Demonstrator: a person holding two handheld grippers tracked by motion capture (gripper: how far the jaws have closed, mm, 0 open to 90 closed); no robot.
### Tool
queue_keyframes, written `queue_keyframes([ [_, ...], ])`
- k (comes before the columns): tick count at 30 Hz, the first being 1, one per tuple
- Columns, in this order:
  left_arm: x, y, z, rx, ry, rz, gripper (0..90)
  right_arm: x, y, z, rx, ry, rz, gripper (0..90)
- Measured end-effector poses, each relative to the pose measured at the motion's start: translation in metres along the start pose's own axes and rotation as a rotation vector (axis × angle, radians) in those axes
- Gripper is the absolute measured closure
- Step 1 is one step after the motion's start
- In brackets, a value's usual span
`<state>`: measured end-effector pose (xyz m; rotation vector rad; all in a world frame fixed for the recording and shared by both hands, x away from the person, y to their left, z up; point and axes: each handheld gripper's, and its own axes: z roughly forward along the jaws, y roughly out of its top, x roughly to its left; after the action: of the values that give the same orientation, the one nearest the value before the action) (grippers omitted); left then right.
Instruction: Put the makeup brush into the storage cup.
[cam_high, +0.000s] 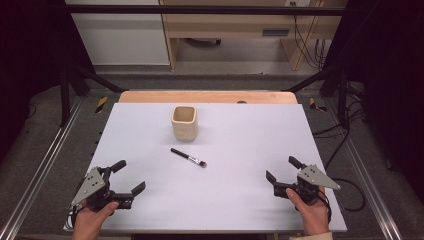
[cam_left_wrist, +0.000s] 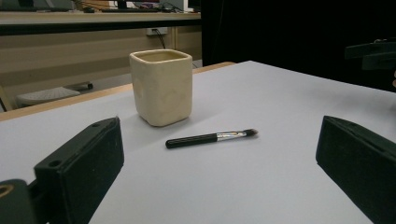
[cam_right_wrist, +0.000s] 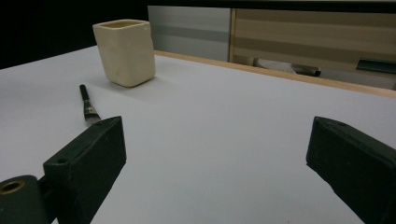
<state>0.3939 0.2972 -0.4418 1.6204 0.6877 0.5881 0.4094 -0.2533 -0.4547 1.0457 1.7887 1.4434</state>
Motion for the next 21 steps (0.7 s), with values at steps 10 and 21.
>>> queue_keyframes([
  [10,0.005,-0.001,-0.001,0.001,0.038,-0.012,0.6,0.011,-0.001,0.010,0.130,0.027,-0.036,7.0],
  [21,0.007,0.001,-0.005,-0.003,0.076,-0.026,0.7,0.046,0.046,0.052,0.337,0.098,-0.186,7.6],
])
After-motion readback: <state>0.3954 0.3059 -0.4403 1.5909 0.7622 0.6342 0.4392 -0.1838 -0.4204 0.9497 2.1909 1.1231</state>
